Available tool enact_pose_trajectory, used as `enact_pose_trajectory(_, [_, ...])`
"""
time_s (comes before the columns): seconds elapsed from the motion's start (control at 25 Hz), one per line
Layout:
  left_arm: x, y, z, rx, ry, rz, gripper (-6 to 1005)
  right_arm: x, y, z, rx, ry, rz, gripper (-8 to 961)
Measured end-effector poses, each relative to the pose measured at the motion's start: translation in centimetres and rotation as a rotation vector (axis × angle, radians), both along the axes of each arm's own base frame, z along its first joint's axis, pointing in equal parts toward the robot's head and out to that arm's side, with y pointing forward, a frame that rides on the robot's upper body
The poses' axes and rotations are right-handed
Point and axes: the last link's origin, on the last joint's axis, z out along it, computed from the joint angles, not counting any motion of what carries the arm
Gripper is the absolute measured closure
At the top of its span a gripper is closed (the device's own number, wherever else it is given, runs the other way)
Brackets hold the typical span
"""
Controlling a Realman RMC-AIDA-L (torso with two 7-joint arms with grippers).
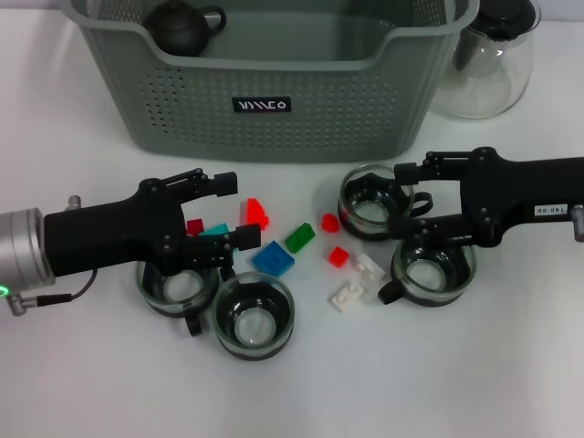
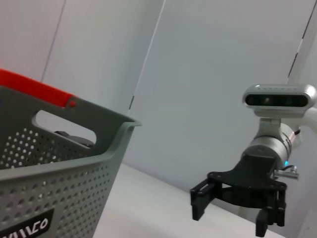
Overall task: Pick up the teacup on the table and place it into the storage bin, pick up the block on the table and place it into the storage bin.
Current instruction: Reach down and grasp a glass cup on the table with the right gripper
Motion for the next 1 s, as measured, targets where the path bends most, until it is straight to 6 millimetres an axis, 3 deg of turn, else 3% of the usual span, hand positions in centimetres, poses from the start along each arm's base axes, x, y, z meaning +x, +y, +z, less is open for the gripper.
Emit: enact_pose_trajectory(1.0, [0.45,0.39,-0.04,-0.022,-0.016,0.011,122,-0.31,0.87,-0.06,-0.009,-0.028,-0.039,124])
